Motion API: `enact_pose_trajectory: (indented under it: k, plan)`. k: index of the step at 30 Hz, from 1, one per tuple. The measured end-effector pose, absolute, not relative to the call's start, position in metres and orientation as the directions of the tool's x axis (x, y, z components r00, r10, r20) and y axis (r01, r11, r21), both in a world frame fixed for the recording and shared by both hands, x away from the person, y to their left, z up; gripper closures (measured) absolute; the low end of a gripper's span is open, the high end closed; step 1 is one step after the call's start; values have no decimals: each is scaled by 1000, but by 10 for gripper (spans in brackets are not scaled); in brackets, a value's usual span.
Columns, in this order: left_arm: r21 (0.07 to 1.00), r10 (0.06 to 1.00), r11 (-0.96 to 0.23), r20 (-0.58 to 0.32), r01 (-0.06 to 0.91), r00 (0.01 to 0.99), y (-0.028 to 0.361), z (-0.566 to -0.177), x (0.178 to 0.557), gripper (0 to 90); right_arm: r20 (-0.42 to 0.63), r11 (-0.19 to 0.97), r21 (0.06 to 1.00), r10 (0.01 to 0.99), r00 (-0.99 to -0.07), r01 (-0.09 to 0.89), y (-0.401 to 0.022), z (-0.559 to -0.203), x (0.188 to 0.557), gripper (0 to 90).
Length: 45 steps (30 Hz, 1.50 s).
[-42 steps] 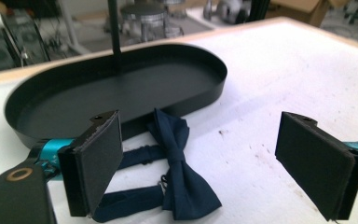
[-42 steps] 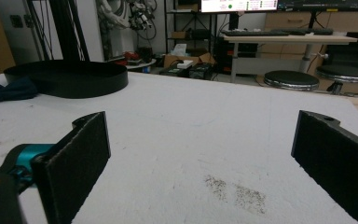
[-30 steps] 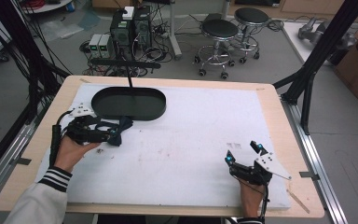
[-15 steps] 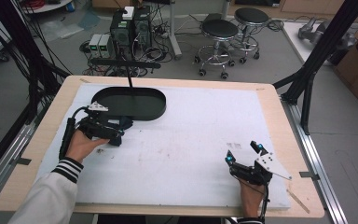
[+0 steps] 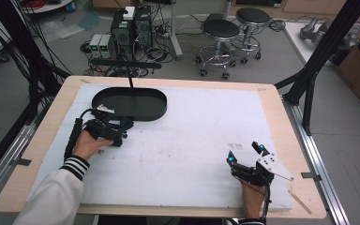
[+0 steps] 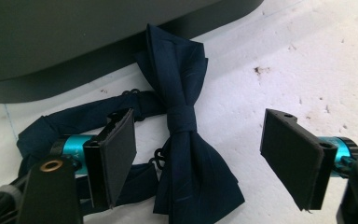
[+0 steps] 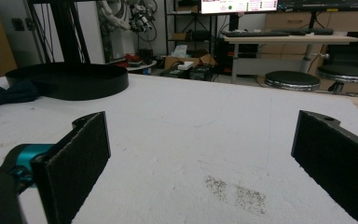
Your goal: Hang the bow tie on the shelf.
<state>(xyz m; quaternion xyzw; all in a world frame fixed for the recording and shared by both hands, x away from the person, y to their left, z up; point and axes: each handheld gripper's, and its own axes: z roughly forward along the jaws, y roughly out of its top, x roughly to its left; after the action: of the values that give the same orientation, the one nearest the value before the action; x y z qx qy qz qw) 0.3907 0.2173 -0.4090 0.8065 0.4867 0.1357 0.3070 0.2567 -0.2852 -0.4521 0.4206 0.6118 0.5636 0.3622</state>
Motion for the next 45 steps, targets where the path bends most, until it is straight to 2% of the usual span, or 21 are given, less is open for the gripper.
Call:
enact_pose_trajectory:
  k: [14,19,26,34,38,45]
  plan:
    - [583,873,-348,-83,734,481,216,-419,397,373,41,1,994,922,-385,109,-285,-452,256,33]
    - [578,869,-372,-59,727,491,214,-422,398,402,41,0,994,922,-385,105,-285,-452,256,33]
    - [572,865,-382,-55,726,498,213,-422,398,503,46,-5,994,923,-382,107,-285,-452,256,33]
    - [573,864,-389,-45,721,502,214,-423,399,577,37,0,995,924,-381,98,-286,-452,256,33]
    - [575,863,-414,2,706,505,213,-423,398,633,38,-1,995,923,-383,98,-286,-452,256,33]
    - [586,865,-414,14,697,502,214,-422,397,725,37,-1,996,925,-379,95,-286,-453,256,33]
